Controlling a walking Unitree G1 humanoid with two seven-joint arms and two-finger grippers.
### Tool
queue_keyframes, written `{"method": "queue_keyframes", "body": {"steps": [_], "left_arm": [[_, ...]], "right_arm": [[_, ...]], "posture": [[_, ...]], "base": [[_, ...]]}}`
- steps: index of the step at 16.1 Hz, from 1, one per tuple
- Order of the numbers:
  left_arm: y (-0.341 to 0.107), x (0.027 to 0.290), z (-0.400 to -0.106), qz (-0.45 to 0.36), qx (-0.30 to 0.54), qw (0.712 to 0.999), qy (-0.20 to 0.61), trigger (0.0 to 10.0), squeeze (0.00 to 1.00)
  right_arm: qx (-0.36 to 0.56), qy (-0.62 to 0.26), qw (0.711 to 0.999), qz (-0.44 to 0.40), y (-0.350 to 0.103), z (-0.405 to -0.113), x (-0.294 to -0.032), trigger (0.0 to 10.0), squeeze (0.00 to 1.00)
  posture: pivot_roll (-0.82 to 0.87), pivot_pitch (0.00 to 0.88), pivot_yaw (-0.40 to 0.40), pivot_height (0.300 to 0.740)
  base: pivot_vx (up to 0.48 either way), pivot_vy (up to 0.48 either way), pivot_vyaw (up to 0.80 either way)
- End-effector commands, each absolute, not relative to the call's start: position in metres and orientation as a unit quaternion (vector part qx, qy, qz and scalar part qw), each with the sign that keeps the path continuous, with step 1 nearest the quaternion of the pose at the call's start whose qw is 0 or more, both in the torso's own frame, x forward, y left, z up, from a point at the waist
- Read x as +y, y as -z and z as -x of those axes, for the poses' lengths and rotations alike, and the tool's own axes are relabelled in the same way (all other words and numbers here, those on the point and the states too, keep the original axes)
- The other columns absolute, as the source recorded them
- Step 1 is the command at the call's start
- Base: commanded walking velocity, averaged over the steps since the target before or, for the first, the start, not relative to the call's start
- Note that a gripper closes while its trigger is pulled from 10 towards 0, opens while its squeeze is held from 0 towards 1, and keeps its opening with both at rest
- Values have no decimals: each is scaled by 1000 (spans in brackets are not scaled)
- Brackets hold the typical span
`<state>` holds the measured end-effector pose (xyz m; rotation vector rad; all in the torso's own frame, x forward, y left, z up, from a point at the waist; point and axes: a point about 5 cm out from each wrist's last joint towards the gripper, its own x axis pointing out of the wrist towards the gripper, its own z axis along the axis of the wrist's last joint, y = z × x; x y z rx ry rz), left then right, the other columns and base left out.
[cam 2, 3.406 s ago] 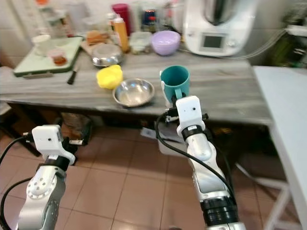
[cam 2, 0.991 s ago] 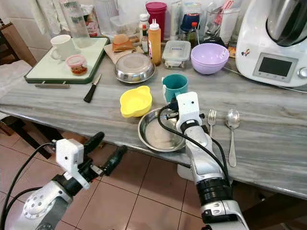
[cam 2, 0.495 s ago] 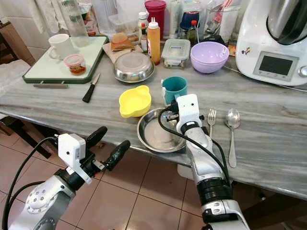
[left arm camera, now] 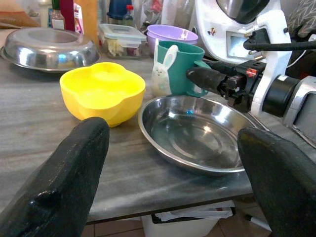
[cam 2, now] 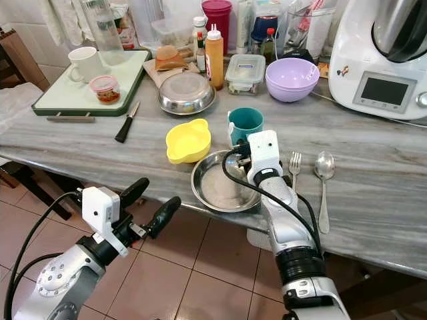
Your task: Setting the table
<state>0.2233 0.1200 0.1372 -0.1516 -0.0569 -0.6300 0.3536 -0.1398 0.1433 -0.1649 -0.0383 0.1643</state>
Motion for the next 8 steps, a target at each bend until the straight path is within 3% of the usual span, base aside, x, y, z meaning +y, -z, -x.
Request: {"method": "queue_keyframes", "body": {"steps": [1, 8], "left_arm": [[-134, 123, -224, 70, -24, 949, 306, 10000, 0], [-134, 123, -225, 66, -24, 950, 305, 10000, 0]], "right_arm": [[-35, -78, 993, 87, -151, -355, -140, 10000, 1000], [-89, -72, 985, 131, -169, -352, -133, 10000, 1000]], "posture": [[-66, 102, 58, 740], [-67, 100, 61, 740]], "base": [[0, 0, 0], [0, 0, 0]]}}
